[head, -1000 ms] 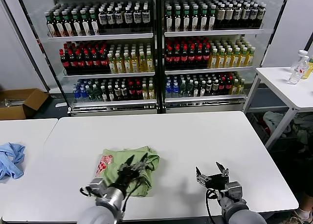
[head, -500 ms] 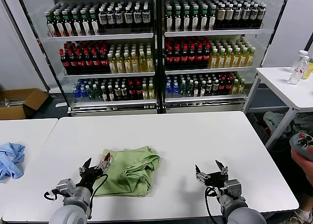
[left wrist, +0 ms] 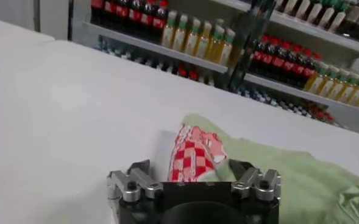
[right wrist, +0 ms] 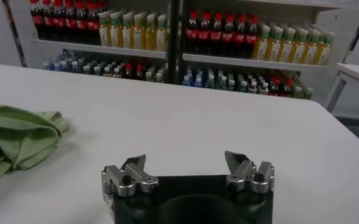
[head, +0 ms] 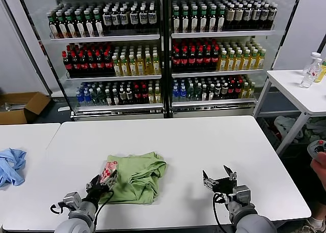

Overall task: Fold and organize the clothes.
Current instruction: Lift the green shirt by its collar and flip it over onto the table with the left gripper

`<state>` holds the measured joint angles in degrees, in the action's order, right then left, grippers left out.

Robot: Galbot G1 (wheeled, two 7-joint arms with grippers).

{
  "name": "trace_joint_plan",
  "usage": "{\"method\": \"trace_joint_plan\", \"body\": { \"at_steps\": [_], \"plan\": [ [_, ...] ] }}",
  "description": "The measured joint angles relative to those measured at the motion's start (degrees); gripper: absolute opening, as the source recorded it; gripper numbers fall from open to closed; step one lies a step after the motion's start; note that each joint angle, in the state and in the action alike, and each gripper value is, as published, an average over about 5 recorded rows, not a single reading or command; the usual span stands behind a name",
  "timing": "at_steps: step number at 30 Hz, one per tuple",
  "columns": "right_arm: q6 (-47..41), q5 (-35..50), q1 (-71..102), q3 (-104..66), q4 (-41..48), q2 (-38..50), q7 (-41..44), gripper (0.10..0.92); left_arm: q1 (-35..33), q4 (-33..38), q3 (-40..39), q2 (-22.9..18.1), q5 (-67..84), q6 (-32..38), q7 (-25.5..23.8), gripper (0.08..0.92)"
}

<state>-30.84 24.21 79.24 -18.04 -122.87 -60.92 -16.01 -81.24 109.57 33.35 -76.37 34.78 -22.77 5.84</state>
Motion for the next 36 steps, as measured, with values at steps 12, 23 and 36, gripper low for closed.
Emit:
{"method": "trace_joint_plan", "body": {
  "at_steps": [12, 23, 36],
  "plan": [
    [0.0, 0.3, -0.4, 0.1, 0.0, 0.1, 0.0, 0.823, 0.5, -1.8, 2.6, -0.9, 8.7, -1.7, -3.3, 0.385],
    [0.2, 0.5, -0.3, 0.1, 0.0, -0.1, -0.1, 0.823, 0.6, -1.2, 7.5, -2.6, 27.1, -5.3, -3.1, 0.113],
    [-0.1, 2.0, -1.3, -0.2, -1.0, 0.9, -0.4, 0.823, 0.0, 6.3, 23.0, 1.2, 35.7, -7.2, 1.1, 0.106]
  ]
}}
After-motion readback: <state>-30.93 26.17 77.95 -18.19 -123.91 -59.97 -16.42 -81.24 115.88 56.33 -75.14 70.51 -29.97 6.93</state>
